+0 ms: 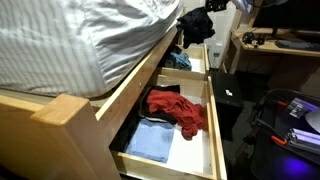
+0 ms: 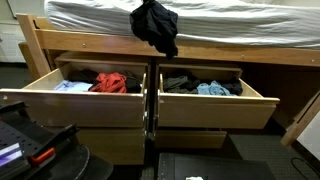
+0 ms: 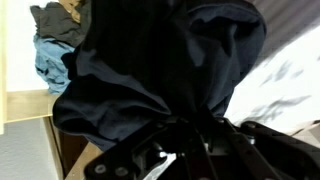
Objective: Open the second drawer from the right, pick up the black cloth from the first drawer, put it in the second drawer and close the second drawer.
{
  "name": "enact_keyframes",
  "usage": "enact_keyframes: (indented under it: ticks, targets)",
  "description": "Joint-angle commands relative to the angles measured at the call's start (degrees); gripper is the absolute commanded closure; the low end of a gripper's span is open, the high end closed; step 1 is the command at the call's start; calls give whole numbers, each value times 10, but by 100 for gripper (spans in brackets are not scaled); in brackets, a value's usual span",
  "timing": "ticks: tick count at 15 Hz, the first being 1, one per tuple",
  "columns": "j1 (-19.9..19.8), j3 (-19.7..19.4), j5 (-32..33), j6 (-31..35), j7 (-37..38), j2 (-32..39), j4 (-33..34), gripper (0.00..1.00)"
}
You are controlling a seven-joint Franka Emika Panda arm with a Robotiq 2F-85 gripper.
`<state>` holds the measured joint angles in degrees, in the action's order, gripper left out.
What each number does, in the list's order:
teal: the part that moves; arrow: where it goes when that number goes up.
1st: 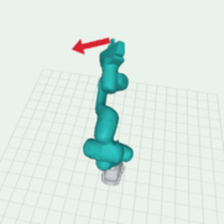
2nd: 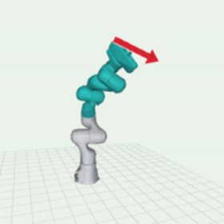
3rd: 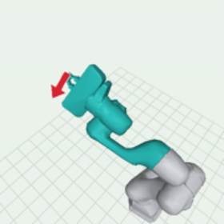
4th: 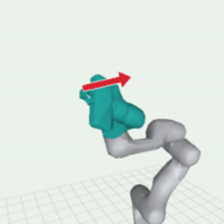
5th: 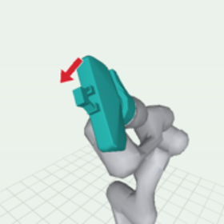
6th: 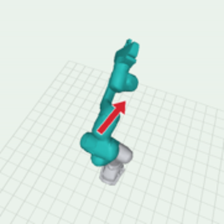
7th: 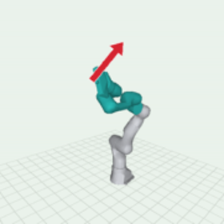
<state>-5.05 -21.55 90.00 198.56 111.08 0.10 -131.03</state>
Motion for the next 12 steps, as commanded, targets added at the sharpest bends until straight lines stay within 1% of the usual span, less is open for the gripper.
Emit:
enact_keyframes:
  ticks: [1, 2, 3, 4, 5, 6, 8, 10, 12]
  targets:
    - [54, -1, -89, 0, -45, -60, -42, 97]
    - [81, -27, -91, -1, -21, -56, -48, 97]
    - [98, -49, -87, -3, -5, -51, -54, 97]
    - [72, -57, -68, -5, 16, -10, -48, 97]
    - [48, -66, -63, 5, 15, 19, -38, 97]
    - [46, -77, -70, -17, 12, 41, -25, 97]
    - [50, -83, -100, -75, 15, 85, 8, 97]
    - [69, -71, -133, -165, 30, 117, 32, 97]
    - [94, -52, -189, -269, 24, 138, 47, 97]
